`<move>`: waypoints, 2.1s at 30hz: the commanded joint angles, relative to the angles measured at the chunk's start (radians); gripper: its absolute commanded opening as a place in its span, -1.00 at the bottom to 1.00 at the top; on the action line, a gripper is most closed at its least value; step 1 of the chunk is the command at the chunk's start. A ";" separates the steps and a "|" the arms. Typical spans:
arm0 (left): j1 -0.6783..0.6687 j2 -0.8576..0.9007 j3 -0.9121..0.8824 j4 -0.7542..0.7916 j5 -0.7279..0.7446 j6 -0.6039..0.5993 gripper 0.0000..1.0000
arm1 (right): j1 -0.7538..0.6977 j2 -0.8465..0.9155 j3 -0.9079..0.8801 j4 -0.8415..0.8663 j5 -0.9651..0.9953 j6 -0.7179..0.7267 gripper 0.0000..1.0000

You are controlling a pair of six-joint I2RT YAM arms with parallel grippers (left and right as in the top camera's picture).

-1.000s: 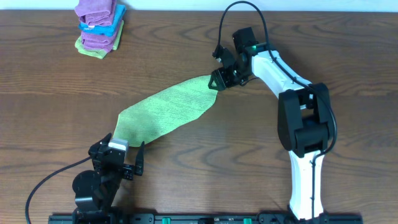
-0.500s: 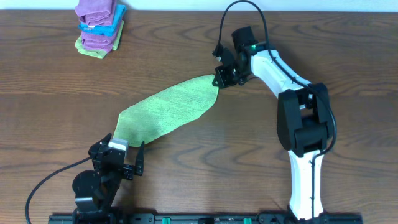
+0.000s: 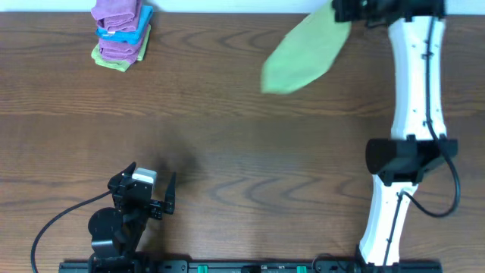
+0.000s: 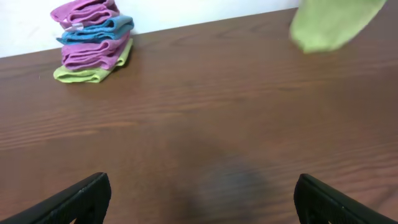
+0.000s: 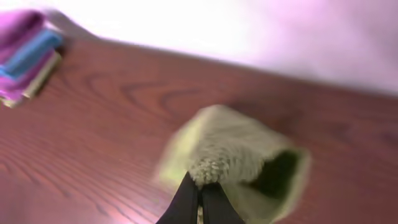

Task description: Fold the cloth

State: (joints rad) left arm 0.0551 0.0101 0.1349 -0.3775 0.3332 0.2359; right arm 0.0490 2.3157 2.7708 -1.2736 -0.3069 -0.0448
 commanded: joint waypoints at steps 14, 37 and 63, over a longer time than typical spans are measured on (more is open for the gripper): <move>-0.003 -0.006 -0.022 -0.003 -0.002 -0.004 0.90 | 0.517 -0.013 -0.032 -0.200 0.211 -0.129 0.93; -0.003 -0.006 -0.022 -0.003 -0.002 -0.004 0.90 | 0.122 -0.011 -0.683 -0.024 -0.035 -0.015 0.21; -0.003 -0.006 -0.022 -0.003 -0.002 -0.004 0.90 | 0.037 0.011 -0.885 0.274 -0.015 0.085 0.15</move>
State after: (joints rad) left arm 0.0551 0.0101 0.1349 -0.3775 0.3328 0.2359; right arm 0.1005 2.3035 1.8938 -1.0111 -0.3378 0.0025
